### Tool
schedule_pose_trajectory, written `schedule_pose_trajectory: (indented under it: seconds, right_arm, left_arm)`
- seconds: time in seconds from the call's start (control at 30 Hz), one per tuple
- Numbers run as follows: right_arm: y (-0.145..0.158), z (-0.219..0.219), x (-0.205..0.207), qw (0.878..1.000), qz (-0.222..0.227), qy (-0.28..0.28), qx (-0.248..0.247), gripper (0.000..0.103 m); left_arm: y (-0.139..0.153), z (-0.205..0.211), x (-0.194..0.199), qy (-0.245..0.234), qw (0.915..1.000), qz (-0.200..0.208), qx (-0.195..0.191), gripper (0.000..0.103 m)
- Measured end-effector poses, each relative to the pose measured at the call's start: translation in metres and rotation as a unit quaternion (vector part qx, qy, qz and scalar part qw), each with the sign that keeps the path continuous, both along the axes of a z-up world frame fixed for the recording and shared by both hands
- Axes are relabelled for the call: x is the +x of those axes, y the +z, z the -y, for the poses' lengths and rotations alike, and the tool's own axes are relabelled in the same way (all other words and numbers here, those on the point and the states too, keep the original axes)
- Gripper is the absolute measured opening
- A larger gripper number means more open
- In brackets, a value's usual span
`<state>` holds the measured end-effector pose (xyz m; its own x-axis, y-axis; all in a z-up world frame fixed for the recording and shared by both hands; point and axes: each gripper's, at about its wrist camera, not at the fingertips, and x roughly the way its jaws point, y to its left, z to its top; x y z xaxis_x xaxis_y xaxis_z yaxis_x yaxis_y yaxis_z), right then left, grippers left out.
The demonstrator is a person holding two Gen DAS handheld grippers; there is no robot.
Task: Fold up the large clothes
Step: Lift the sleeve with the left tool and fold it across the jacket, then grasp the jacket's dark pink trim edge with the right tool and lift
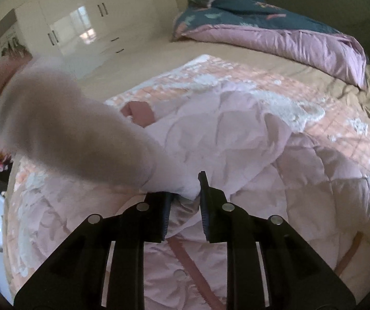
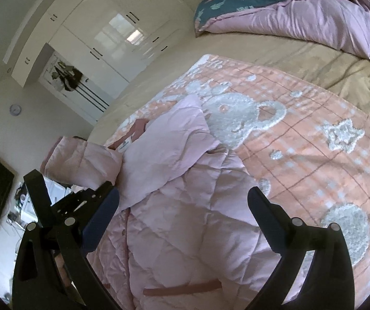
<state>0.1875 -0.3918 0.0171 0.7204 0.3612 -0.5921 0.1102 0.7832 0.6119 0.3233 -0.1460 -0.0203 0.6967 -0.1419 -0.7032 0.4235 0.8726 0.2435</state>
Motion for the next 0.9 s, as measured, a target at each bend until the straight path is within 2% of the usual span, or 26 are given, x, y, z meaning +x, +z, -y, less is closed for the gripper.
schedule_pose_trajectory:
  seconds: [0.27,0.4,0.57,0.63,0.7,0.73,0.77,0.87,0.9]
  right_arm:
    - [-0.003,0.007,-0.002,1.0,-0.007,-0.01,0.001,0.099]
    - [-0.005,0.009,-0.003,1.0,-0.011,-0.015,0.003,0.099]
    - [-0.003,0.005,-0.004,1.0,-0.013,-0.011,-0.001,0.099]
    - [-0.002,0.003,-0.002,1.0,-0.013,-0.009,-0.003,0.099]
    - [-0.002,-0.002,0.002,1.0,-0.015,-0.004,-0.006,0.099]
    - [-0.002,-0.006,0.003,1.0,-0.017,-0.001,-0.007,0.099]
    - [-0.002,-0.008,0.005,1.0,-0.018,0.002,-0.007,0.099]
    - [-0.004,-0.022,0.011,1.0,-0.023,0.017,-0.011,0.099]
    - [-0.005,-0.028,0.014,0.999,-0.025,0.023,-0.011,0.099]
  left_arm:
    - [-0.011,0.0,0.004,0.007,0.9978,-0.039,-0.053,0.017]
    - [-0.026,0.012,0.0,0.009,0.9987,-0.047,-0.016,0.019]
    - [-0.028,0.009,-0.006,0.014,0.9978,-0.06,-0.025,0.024]
    - [-0.025,0.004,-0.01,0.015,0.9974,-0.064,-0.029,0.034]
    - [-0.023,-0.004,-0.013,0.023,0.9961,-0.076,-0.04,0.058]
    - [-0.021,-0.008,-0.015,0.022,0.9947,-0.084,-0.055,0.065]
    - [-0.017,-0.013,-0.019,0.019,0.9931,-0.089,-0.074,0.068]
    - [-0.009,-0.025,-0.027,0.023,0.9911,-0.091,-0.095,0.069]
    - [-0.004,-0.034,-0.03,0.027,0.9886,-0.094,-0.114,0.07]
